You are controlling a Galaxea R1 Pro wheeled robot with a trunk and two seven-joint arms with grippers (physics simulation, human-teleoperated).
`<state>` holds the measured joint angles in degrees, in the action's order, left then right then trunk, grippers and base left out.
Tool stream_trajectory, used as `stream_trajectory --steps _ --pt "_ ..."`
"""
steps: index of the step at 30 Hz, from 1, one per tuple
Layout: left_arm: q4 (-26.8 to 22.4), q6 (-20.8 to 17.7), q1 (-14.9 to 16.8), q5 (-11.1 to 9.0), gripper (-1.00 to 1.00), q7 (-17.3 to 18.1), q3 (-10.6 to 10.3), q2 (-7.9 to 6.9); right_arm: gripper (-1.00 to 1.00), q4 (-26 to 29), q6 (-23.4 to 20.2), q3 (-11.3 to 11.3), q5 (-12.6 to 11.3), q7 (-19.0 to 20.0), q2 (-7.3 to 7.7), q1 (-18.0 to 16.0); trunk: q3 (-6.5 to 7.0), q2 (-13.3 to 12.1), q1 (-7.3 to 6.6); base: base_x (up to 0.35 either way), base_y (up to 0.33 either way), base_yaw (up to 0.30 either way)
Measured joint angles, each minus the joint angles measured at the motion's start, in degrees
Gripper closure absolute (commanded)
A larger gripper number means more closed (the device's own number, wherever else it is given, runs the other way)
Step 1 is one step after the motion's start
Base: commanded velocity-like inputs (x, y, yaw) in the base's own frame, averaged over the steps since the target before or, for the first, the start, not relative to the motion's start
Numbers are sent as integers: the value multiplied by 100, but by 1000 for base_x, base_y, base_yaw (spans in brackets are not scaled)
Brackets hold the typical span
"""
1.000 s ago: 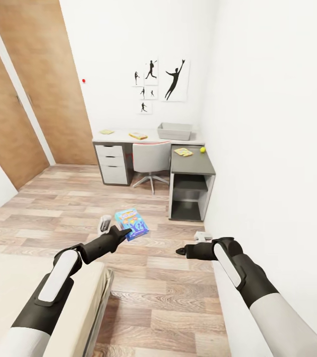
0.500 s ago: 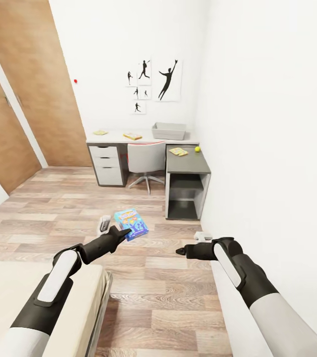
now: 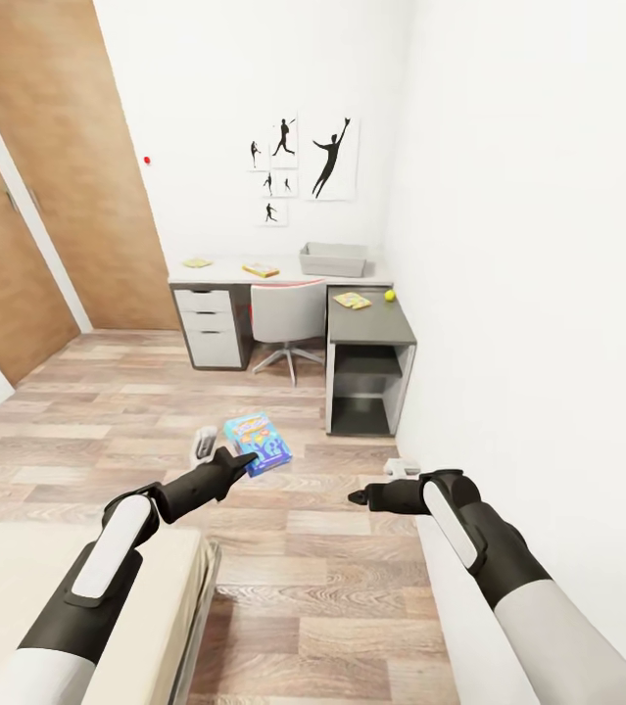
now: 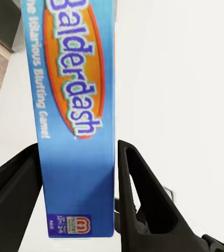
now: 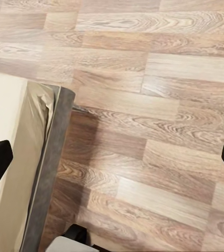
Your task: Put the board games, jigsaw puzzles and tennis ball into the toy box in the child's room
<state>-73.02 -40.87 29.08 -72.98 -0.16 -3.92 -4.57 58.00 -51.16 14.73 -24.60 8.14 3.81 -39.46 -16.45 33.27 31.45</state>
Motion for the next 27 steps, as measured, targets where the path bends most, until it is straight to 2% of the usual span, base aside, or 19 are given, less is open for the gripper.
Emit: stream_trajectory --steps 9,27 --pt "0 2 -3 8 100 0 0 -5 -100 -3 303 3 17 14 -1 76 0 0 -1 299 0 0" --pt "1 2 -19 21 100 -1 8 -5 -100 4 361 12 21 -5 -15 83 0 0 -1 332 -37 0"
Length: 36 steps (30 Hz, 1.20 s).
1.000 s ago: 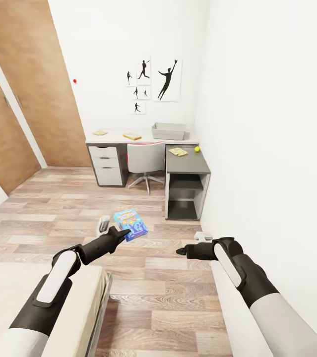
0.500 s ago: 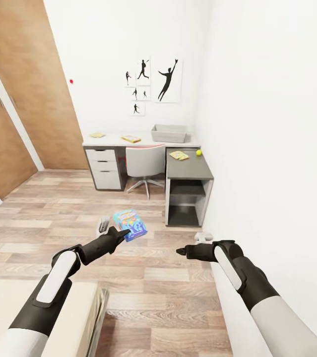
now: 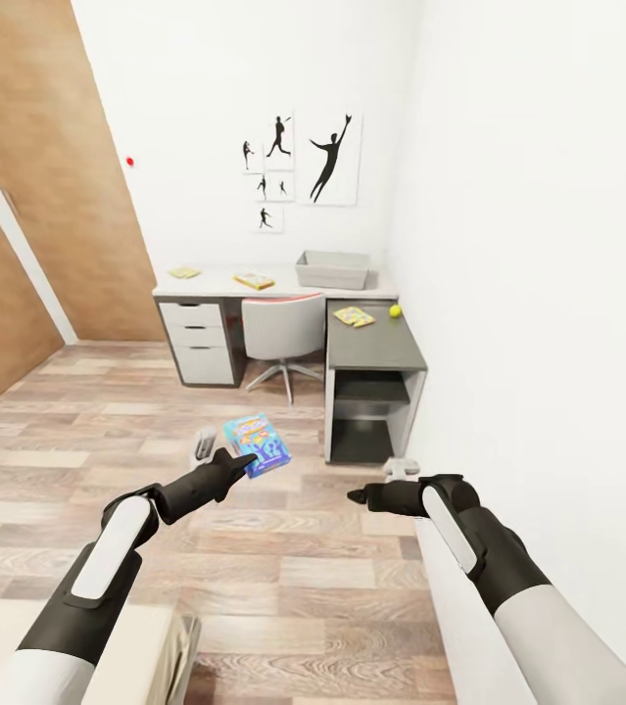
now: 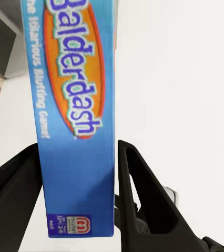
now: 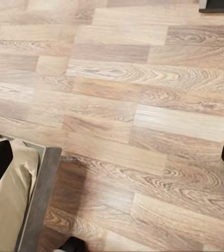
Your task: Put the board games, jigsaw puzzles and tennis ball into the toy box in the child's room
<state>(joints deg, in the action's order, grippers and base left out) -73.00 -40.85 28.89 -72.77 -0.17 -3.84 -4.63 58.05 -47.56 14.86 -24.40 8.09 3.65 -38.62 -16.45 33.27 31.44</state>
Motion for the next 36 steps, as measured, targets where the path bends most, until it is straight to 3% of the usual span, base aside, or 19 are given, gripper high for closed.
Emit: stream_trajectory --steps 13,36 --pt "1 0 -8 -5 100 0 -4 0 -100 23 -10 6 0 -2 0 1 0 0 2 291 -63 -32" --pt "-1 0 -15 -30 100 8 30 0 -100 46 -13 19 0 -1 -8 0 0 -1 3 27 -6 -17"
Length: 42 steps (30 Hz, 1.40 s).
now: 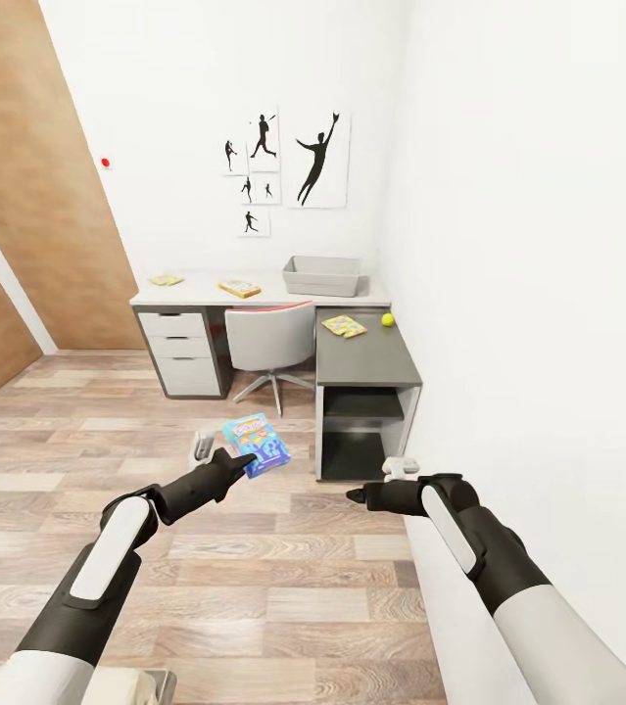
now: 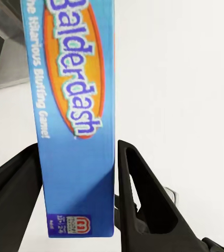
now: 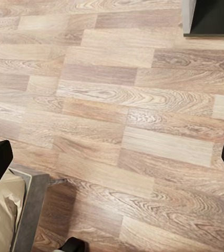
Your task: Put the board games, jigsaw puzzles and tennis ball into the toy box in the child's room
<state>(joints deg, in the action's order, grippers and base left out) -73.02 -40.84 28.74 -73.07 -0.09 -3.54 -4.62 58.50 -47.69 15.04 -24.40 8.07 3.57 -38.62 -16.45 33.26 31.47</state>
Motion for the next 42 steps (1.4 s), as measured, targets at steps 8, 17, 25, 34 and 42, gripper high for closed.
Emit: stream_trajectory --steps 8,17,25,34,42 --pt "0 0 -8 -1 100 0 9 -6 -100 6 5 0 0 0 1 0 0 0 -1 34 0 0" --pt "0 0 -13 5 100 0 7 -7 -100 7 -1 1 0 0 7 0 0 1 -3 257 0 0" --pt "1 0 -13 12 100 0 3 -5 -100 8 1 1 0 0 8 0 0 1 -3 323 0 0" --pt "1 -1 -14 19 100 0 -2 -5 -100 12 0 1 0 0 8 0 0 1 -3 331 0 0" --pt "1 -1 -14 21 100 0 -2 -5 -100 21 -2 1 0 0 8 0 0 1 -3 333 0 0"
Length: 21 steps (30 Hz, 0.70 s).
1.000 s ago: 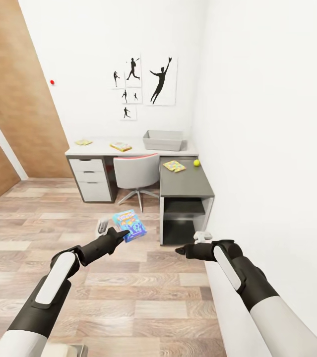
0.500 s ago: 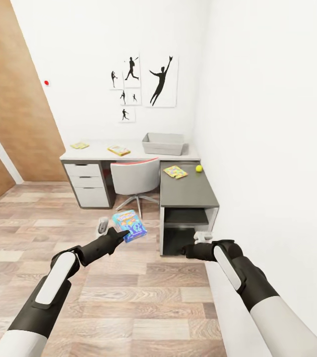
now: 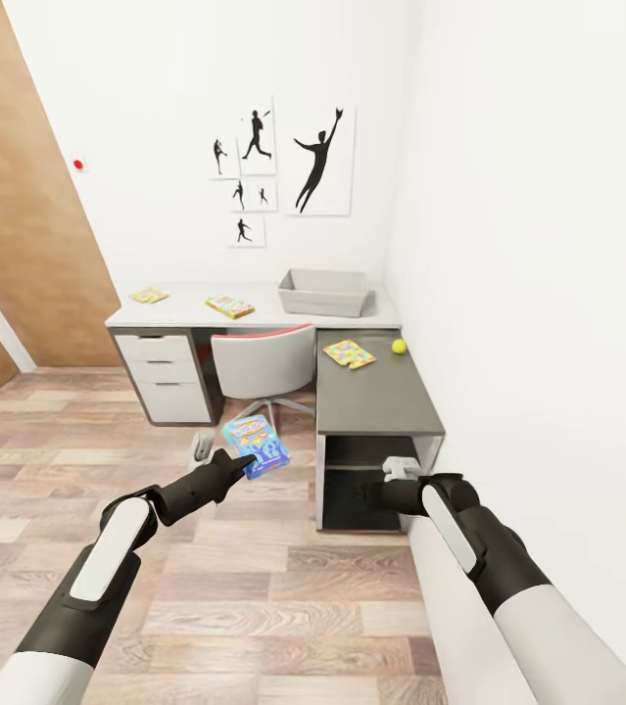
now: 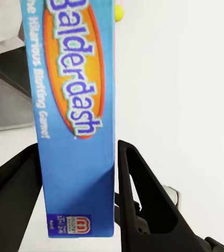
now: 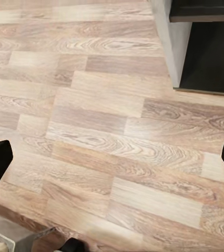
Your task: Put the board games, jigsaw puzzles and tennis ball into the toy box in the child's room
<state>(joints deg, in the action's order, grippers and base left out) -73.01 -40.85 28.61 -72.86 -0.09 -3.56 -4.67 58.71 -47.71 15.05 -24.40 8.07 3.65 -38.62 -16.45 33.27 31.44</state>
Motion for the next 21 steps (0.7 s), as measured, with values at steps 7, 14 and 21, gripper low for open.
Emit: stream_trajectory --steps 7,14,21 --pt "0 0 0 1 100 0 0 -1 -100 3 6 0 0 0 1 0 0 0 0 333 0 0" --pt "0 0 0 0 100 0 0 1 -100 4 3 0 0 0 0 0 0 0 0 333 0 0" --pt "0 0 0 0 100 0 -5 3 -100 4 0 0 0 0 4 0 0 0 0 334 0 0"
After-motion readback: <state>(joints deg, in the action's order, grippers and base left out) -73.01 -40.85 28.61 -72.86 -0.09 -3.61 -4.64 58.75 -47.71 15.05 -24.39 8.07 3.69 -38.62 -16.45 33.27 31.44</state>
